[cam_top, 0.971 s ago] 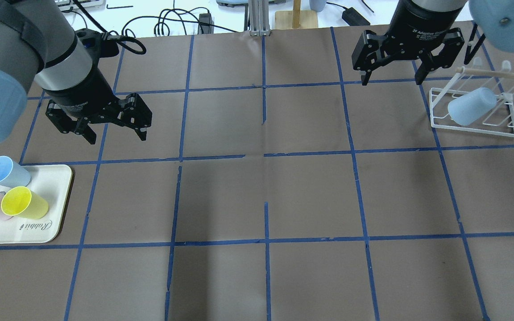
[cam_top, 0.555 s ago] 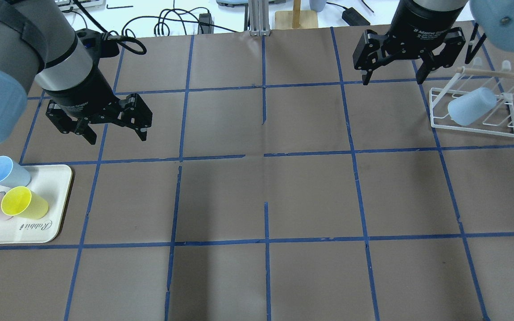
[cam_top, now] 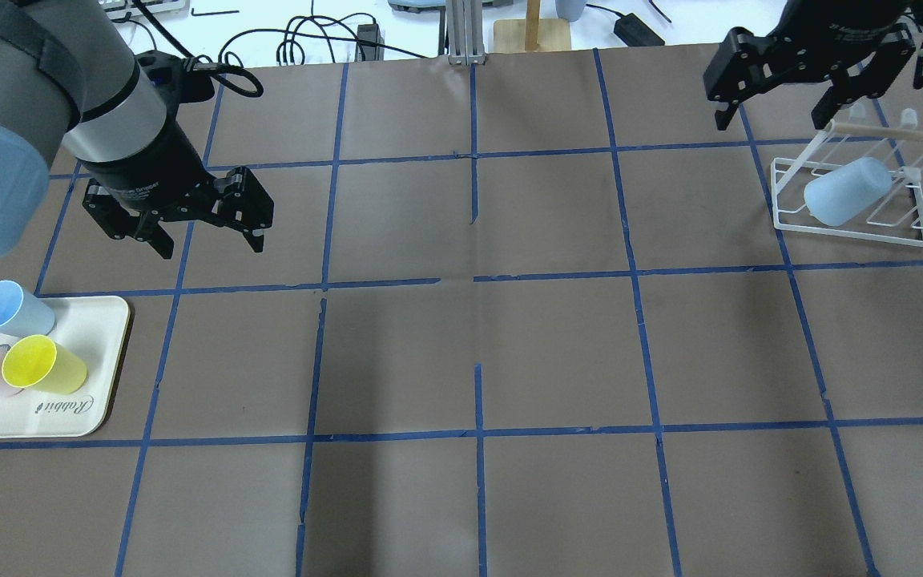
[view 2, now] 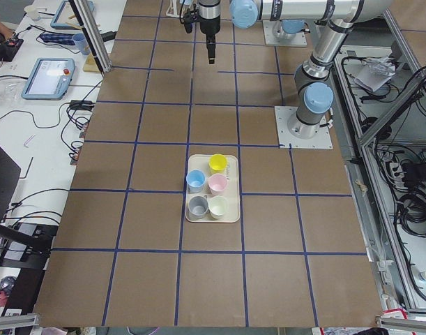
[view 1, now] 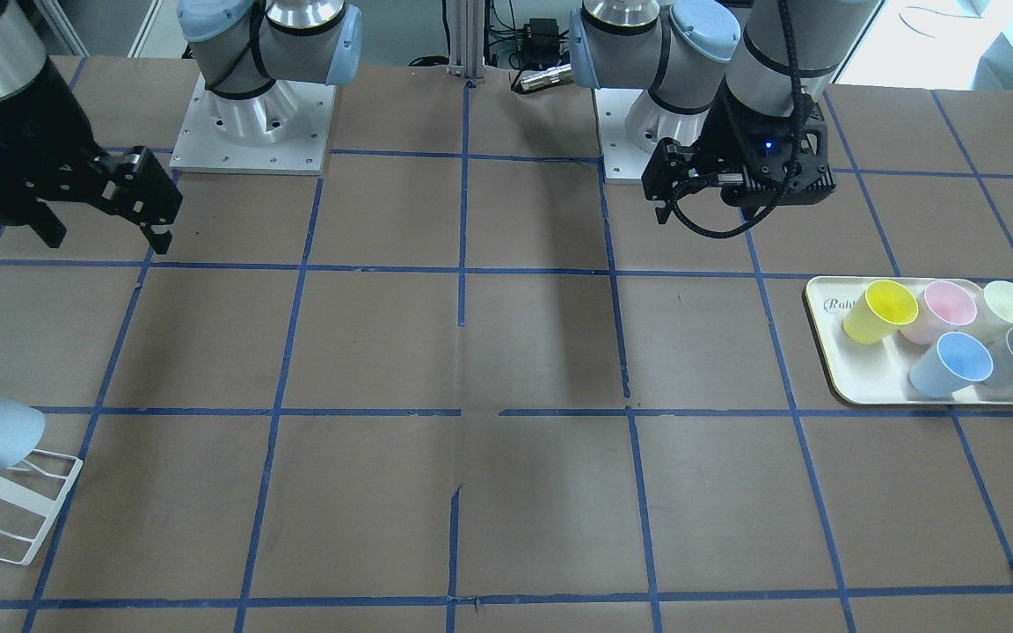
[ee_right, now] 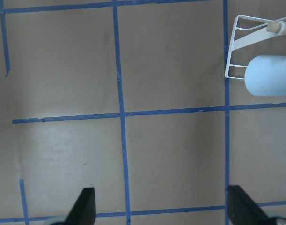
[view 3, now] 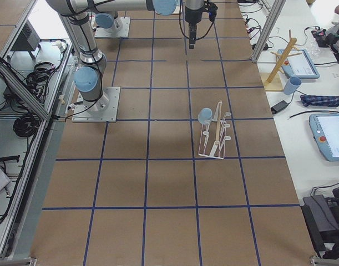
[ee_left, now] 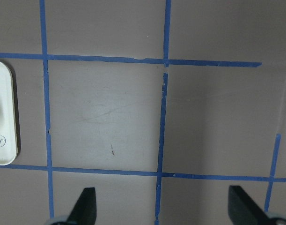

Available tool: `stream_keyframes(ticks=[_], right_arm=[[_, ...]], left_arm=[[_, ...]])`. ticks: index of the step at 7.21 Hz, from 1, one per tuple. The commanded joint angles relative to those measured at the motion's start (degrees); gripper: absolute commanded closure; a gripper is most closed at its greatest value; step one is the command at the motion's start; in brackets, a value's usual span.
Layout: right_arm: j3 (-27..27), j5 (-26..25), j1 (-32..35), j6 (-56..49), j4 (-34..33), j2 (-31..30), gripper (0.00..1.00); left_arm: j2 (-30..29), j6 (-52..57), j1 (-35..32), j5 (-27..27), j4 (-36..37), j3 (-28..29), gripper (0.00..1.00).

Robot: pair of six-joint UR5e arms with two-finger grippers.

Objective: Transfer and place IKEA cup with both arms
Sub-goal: 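Move the right gripper down to the light blue cup on the rack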

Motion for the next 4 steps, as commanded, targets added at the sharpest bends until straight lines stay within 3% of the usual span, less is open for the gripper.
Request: stream_keyframes(ticks=[1, 4], right_arm=[[-0.04, 0.03, -6.09, -7.65, -0.81, 0.93, 0.0], [1.0, -0.32, -13.12, -15.68, -5.29, 6.36, 0.0]], left_arm=[[-0.06, 0.07, -0.17, -0.05, 0.0, -0.13, 0.0], [-0.14, -0.02, -0.35, -0.05, 0.0, -0.04, 0.0]])
